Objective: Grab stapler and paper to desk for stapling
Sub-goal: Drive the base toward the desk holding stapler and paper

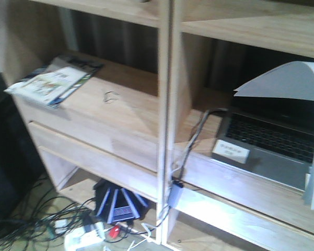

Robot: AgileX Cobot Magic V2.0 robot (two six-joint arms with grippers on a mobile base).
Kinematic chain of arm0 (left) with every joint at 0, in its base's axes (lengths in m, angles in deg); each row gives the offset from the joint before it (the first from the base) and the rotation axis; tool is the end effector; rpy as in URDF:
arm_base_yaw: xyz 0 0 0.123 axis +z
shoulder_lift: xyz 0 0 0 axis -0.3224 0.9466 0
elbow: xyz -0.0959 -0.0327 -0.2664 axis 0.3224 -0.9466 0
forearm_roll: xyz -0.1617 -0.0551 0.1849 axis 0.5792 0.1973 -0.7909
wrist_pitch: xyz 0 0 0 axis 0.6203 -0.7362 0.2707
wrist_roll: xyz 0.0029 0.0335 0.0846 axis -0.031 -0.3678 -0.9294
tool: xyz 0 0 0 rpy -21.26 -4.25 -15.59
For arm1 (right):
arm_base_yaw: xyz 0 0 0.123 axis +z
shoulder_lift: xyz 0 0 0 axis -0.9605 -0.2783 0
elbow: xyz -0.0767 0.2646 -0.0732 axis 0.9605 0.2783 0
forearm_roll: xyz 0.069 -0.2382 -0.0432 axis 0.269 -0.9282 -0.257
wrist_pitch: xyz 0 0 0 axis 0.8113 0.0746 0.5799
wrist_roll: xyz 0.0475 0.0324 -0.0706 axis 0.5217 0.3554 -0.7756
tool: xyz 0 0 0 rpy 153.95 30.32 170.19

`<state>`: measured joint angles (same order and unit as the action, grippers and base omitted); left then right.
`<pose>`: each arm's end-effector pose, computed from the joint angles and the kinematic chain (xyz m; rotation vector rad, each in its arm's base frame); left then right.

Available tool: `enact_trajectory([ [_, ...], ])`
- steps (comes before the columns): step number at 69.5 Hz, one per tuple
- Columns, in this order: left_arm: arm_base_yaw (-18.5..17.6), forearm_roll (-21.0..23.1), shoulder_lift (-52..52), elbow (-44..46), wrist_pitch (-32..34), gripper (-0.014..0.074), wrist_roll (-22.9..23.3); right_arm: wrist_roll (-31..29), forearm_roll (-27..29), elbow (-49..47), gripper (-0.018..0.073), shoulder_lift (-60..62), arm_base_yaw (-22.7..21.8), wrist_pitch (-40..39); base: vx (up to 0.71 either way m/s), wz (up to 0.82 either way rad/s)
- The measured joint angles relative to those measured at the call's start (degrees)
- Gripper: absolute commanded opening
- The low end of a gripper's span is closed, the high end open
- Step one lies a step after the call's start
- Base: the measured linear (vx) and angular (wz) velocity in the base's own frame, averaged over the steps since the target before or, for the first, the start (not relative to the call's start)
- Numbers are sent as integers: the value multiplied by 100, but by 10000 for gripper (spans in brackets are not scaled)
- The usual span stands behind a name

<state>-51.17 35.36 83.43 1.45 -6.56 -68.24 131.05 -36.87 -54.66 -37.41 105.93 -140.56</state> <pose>-0.0303 0.0049 0.3719 0.7114 1.6186 -0.4156 0.0344 0.0215 0.3377 0.1372 0.6870 1.4587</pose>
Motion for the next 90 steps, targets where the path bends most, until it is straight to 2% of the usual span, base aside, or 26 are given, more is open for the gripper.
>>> enact_trajectory([
  [90, 0, 0, 0, 0, 0, -6, 0, 0, 0, 0, -6, 0, 0, 0, -9, 39],
])
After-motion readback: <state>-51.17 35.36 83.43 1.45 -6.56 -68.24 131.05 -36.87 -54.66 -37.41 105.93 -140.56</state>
